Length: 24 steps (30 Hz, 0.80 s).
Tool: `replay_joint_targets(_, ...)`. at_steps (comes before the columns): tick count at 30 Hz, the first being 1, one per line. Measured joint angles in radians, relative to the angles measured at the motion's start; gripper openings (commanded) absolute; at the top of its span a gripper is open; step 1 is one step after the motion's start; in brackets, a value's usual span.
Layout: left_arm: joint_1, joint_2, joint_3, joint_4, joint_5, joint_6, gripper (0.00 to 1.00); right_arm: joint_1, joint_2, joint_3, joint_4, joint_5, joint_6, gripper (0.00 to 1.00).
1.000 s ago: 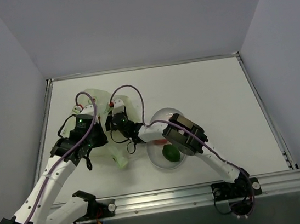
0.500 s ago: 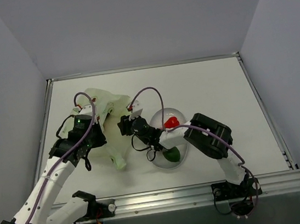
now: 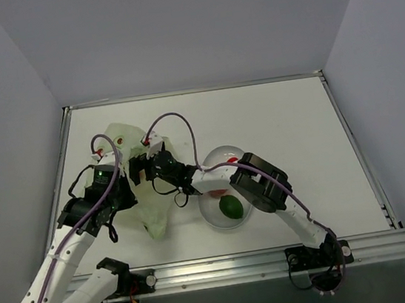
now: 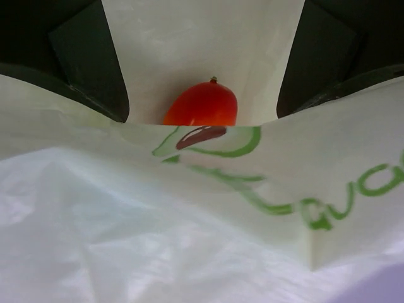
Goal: Take the fake fruits out of the plastic bag
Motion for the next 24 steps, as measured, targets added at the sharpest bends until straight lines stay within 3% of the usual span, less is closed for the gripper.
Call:
replay_joint_targets(6,0.005,0.008,0.0,-0.065,-0.06,-0.047,0.02,0.017,0.174,0.16,-0.116,-0.033,-0.02,1.0)
replay_joint_targets(9,0.006,0.016,0.0,-0.072,-0.07,-0.063,0.02,0.024,0.248,0.262,-0.125,-0.036,-0.039,0.91)
replay_joint_targets(11,0.006,0.024,0.0,-0.073,-0.076,-0.071,0.02,0.031,0.282,0.316,-0.134,-0.04,-0.047,0.8)
replay_joint_targets(13,0.008,0.028,-0.002,-0.072,-0.082,-0.076,0.03,0.037,0.291,0.329,-0.136,-0.04,-0.055,0.5)
replay_joint_targets(15,0.009,0.027,-0.006,-0.072,-0.087,-0.081,0.02,0.039,0.291,0.324,-0.143,-0.032,-0.051,0.27)
replay_joint_targets(19,0.012,0.026,-0.022,-0.072,-0.088,-0.085,0.02,0.039,0.266,0.225,-0.036,-0.007,-0.039,0.19)
replay_joint_targets(24,0.013,0.034,-0.046,-0.047,-0.074,-0.085,0.02,0.035,0.064,-0.142,0.102,0.051,-0.037,0.16)
